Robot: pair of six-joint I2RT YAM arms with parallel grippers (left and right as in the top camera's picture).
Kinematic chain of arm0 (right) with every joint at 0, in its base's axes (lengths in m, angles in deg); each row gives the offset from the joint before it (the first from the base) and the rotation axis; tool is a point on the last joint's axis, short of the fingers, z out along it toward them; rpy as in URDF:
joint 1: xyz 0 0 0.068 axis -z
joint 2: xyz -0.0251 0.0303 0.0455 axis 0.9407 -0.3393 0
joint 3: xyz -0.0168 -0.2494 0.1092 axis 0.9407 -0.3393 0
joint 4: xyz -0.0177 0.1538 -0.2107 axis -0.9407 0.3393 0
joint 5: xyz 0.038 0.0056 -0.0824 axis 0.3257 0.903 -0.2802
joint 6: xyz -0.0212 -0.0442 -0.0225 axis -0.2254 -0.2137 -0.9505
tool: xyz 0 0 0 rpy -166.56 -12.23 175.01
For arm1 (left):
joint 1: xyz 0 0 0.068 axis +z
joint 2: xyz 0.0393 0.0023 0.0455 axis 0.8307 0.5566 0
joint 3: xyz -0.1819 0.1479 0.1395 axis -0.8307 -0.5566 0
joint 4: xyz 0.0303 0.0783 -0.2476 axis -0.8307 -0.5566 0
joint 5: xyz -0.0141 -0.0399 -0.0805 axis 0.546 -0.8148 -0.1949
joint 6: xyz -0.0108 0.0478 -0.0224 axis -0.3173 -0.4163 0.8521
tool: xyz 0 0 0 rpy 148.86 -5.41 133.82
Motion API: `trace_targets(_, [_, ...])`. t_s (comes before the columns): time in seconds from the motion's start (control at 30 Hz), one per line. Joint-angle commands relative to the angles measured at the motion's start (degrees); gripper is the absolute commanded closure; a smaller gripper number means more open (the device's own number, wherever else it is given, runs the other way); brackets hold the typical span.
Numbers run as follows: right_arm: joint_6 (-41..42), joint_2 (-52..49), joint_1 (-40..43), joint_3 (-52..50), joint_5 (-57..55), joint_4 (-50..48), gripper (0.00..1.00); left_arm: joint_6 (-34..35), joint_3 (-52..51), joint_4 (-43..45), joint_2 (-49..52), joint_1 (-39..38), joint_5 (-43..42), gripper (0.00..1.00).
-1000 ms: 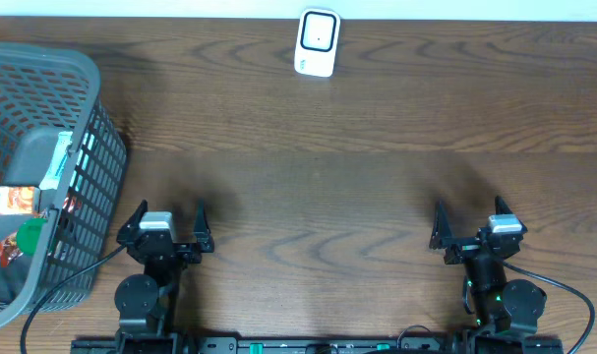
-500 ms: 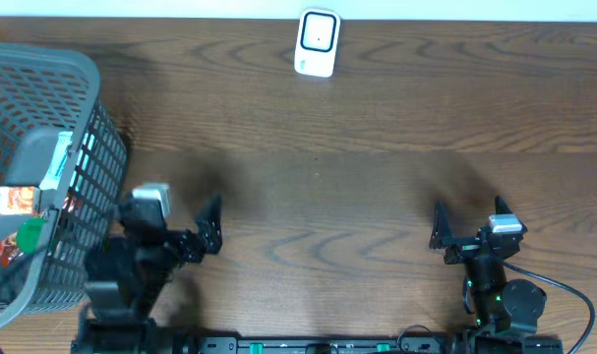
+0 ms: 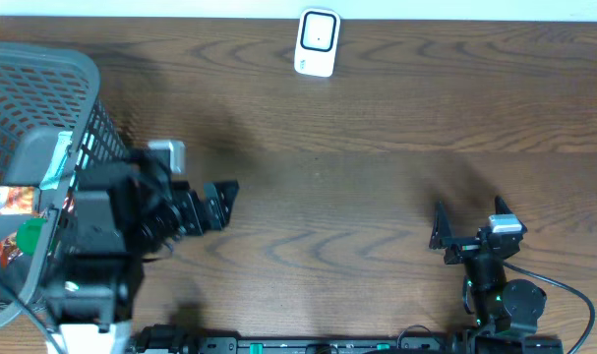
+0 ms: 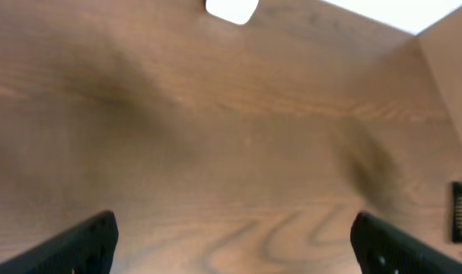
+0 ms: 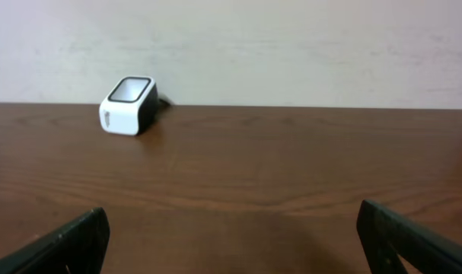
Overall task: Scan the item barcode
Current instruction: 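Move the left gripper into the basket above the green-lidded jar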
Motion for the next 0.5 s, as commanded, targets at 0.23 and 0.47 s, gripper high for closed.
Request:
trace_targets(0.23, [0.8,0.2,-0.6,-0.1,-0.5,0.2,0.01,8.5,46.3,-25.3,19.3,3.0,35.7,0.02])
trace_targets(0.47, [0.8,0.2,-0.6,-0.1,-0.5,0.2,0.01,13.9,52.6,-34.7,25.7,24.2,40.8,0.02])
